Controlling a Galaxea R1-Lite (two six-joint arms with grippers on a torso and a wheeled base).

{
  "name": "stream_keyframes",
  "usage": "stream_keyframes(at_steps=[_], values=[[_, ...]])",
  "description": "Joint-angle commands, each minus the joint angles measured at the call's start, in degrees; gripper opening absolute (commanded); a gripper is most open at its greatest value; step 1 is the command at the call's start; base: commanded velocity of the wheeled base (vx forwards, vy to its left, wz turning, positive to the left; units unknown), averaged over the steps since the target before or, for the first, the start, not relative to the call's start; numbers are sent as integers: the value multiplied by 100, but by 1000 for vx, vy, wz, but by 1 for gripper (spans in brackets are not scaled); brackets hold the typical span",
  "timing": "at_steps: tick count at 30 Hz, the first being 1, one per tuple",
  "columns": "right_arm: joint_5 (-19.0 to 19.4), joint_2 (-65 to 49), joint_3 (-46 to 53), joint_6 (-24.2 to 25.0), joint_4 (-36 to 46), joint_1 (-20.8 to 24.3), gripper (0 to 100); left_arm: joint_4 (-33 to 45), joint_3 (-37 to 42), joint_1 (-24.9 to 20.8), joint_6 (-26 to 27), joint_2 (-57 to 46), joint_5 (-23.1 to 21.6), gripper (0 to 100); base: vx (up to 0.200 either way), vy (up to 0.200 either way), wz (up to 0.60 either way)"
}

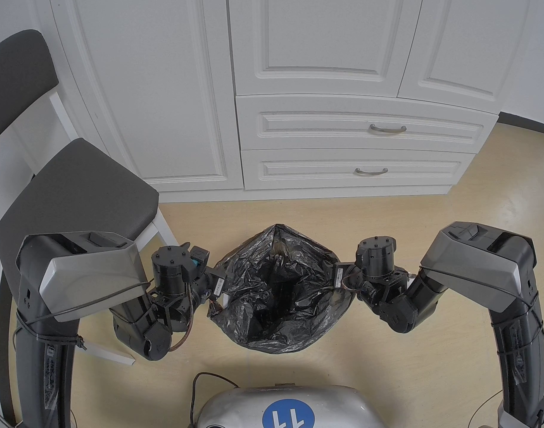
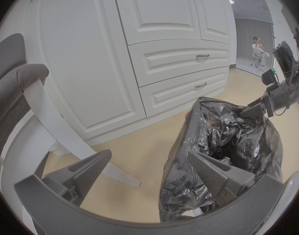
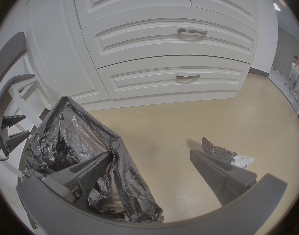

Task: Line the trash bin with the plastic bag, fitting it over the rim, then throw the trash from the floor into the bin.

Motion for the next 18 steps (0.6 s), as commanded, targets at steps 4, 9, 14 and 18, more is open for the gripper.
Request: stream_keyframes(at_steps=[4,9,14,18], values=[[1,114,-44,4,-33,0,100,3,-136,-17,130,391,60,100,0,0,0],[-7,290,-158,12,-51,0,100,12,-602,344,482,875,104,100,0,0,0],[-7,404,-290,48,-51,-9,100,38,-1112,502,517,1226,315,100,0,0,0],[-7,738,-615,74,-59,-97,100,38,-1331,502,500,1340,447,100,0,0,0]])
